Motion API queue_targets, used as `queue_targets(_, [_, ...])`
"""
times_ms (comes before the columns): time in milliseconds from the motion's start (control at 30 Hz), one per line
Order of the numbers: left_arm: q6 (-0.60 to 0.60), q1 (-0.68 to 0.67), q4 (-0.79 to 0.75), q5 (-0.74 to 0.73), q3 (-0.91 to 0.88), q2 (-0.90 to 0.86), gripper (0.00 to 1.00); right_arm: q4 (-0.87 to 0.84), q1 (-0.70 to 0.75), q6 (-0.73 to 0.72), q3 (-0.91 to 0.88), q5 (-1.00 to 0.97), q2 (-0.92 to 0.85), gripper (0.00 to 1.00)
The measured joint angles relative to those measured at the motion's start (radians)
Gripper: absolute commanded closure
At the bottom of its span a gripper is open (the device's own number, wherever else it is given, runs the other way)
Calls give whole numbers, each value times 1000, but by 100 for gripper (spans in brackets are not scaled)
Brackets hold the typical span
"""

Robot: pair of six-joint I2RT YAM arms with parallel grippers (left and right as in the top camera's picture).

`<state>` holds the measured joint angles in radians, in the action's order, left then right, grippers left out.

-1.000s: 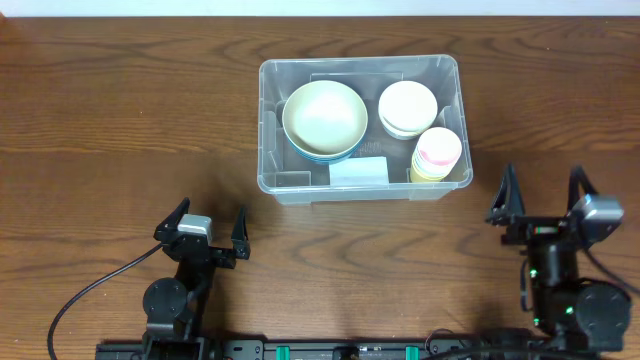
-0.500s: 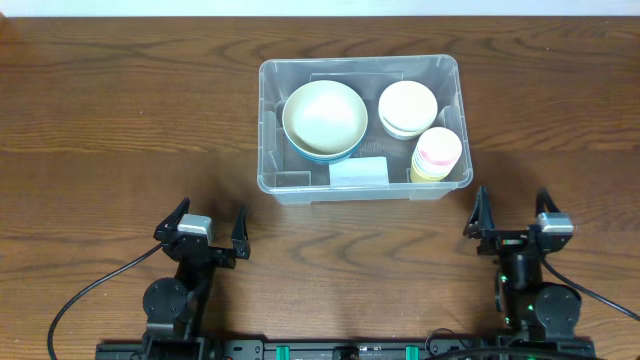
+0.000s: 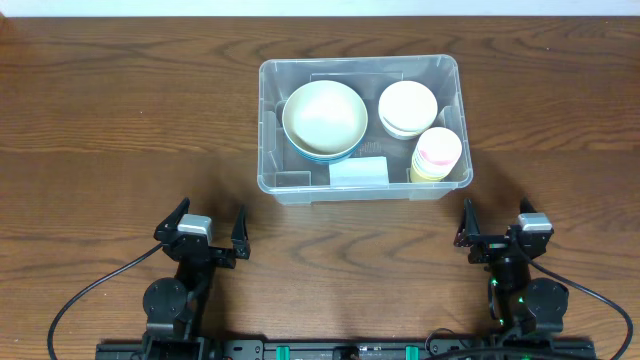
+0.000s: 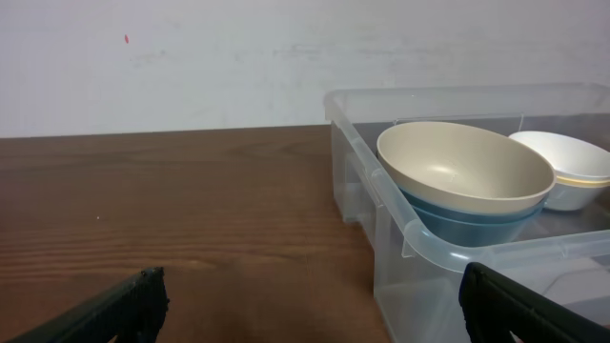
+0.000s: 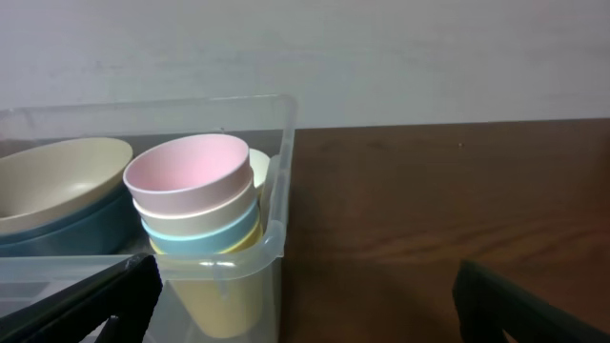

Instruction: Pack container

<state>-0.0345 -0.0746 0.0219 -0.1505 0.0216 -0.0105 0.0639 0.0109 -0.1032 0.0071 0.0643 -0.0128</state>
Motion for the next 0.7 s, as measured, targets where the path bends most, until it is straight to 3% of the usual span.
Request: queue_targets(700, [0,0,0,0,0,0,2,3,0,116,0,-20,1,1])
